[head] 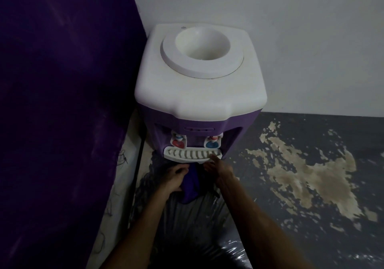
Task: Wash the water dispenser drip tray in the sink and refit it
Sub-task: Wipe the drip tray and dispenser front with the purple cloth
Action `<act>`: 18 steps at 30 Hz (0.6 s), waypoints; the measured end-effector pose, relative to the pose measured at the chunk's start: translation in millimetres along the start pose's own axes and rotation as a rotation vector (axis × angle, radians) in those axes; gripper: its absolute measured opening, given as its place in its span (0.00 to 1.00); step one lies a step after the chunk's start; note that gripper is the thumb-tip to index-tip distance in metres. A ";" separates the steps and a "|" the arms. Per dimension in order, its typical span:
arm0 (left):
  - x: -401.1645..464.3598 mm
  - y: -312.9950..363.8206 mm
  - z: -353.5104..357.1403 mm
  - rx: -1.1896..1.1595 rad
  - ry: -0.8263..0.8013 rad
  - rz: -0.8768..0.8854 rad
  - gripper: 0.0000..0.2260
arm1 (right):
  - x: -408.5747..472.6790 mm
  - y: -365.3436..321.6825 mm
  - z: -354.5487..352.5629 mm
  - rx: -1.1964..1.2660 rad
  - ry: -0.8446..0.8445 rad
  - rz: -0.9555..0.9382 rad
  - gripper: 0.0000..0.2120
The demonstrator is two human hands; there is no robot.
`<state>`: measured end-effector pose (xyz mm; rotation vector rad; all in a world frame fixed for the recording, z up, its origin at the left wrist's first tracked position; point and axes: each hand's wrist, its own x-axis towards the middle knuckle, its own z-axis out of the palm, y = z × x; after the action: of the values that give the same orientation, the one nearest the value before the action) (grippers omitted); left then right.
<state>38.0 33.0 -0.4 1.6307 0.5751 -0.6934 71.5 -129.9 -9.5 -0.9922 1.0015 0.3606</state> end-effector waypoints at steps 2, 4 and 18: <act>1.6 2.2 -7.3 0.076 0.083 0.036 0.11 | -1.5 -0.6 -2.7 0.009 -0.043 0.038 0.13; 5.1 0.4 -10.3 0.033 0.221 0.062 0.10 | -0.4 -0.6 -4.5 0.004 -0.050 0.036 0.12; 11.8 9.0 3.8 -0.479 0.153 -0.088 0.21 | -3.4 7.4 -7.1 -0.139 -0.053 -0.080 0.13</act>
<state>52.1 27.6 -3.0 1.2195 0.8567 -0.4500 61.1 -131.3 -11.8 -1.1390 0.8954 0.3923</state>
